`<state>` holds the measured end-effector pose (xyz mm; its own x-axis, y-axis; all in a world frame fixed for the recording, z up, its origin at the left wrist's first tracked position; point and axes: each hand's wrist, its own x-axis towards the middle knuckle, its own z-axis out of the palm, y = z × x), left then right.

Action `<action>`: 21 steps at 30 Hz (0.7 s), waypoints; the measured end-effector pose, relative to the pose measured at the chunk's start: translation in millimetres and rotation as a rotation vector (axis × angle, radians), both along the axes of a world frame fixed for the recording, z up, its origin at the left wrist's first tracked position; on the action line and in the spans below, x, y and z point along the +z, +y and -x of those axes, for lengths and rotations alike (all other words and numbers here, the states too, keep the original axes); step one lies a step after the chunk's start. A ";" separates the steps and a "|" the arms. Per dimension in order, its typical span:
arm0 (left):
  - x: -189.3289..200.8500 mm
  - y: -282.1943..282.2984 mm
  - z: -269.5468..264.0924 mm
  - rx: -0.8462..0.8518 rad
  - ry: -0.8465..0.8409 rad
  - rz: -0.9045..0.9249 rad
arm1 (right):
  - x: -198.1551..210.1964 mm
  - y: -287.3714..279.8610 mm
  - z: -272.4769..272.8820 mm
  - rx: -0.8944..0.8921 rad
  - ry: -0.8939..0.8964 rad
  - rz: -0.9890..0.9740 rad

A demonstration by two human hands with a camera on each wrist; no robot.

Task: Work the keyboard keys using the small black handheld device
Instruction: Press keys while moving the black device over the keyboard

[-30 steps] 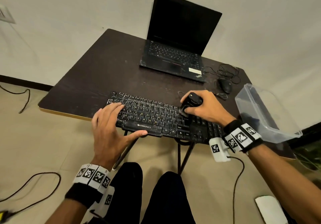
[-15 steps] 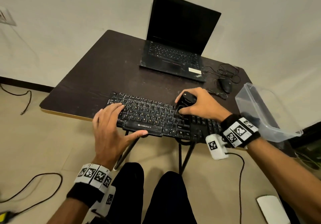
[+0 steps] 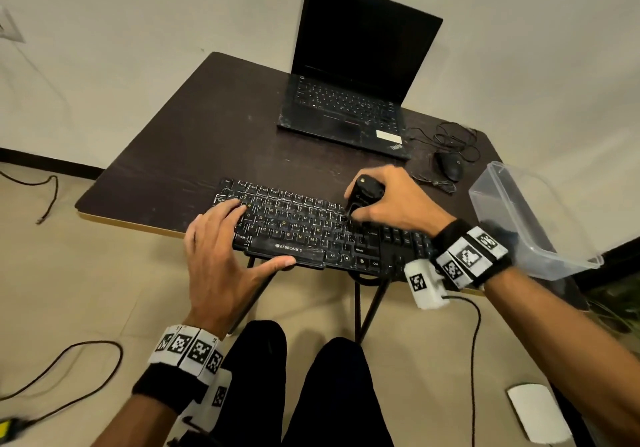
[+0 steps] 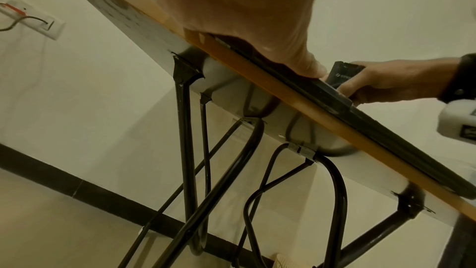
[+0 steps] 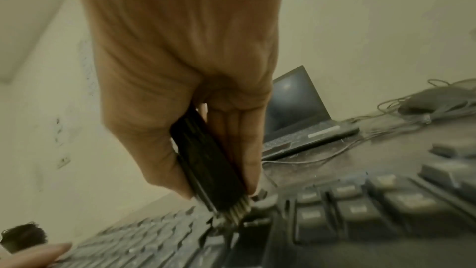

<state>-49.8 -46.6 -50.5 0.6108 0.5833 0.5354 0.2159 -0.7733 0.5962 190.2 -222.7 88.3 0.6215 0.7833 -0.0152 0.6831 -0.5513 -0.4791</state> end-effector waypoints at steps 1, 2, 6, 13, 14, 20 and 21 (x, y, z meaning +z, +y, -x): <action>0.2 -0.3 -0.2 0.001 -0.001 0.002 | -1.3 0.7 1.9 -0.008 -0.003 -0.003; 0.4 -1.1 0.1 -0.002 0.002 0.004 | -2.0 1.8 0.2 -0.041 -0.022 -0.013; 1.6 -0.1 0.9 0.003 0.011 0.010 | 2.2 5.8 -4.7 -0.066 -0.053 0.006; 2.4 -0.9 0.4 0.005 -0.003 0.007 | 2.4 19.0 4.0 -0.054 -0.061 0.037; 1.8 -1.1 0.4 0.014 0.000 0.009 | 2.1 19.6 5.8 -0.025 -0.084 0.051; -3.9 -6.9 0.6 0.040 0.001 0.039 | 3.3 13.6 -2.4 -0.080 -0.074 0.023; -4.2 -7.7 0.9 0.045 -0.001 0.045 | 6.1 13.5 -5.7 -0.094 -0.070 0.015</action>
